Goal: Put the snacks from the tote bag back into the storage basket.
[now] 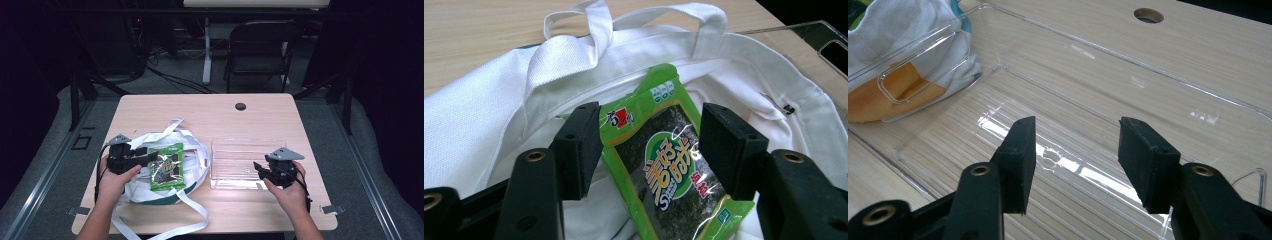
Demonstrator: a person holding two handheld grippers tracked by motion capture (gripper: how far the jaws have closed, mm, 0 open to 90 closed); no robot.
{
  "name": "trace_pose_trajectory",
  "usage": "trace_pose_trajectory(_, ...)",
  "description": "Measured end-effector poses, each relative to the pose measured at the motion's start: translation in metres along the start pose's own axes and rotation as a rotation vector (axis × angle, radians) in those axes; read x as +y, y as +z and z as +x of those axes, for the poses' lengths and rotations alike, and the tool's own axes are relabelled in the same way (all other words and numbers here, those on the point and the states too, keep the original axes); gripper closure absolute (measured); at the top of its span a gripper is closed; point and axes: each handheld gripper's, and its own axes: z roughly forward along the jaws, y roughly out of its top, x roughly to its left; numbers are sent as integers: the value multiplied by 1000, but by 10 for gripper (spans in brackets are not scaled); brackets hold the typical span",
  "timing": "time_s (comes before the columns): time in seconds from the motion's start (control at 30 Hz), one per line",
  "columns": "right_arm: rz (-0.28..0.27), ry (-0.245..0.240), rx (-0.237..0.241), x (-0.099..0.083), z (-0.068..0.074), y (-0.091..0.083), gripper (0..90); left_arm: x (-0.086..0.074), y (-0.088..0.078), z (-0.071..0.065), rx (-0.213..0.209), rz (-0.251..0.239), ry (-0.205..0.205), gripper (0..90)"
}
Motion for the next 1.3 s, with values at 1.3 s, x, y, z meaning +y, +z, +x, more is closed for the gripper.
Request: trace_pose_trajectory(1.3,-45,61,-30,-6,-11,-16,468,7,8,0,-52,95,-110,360)
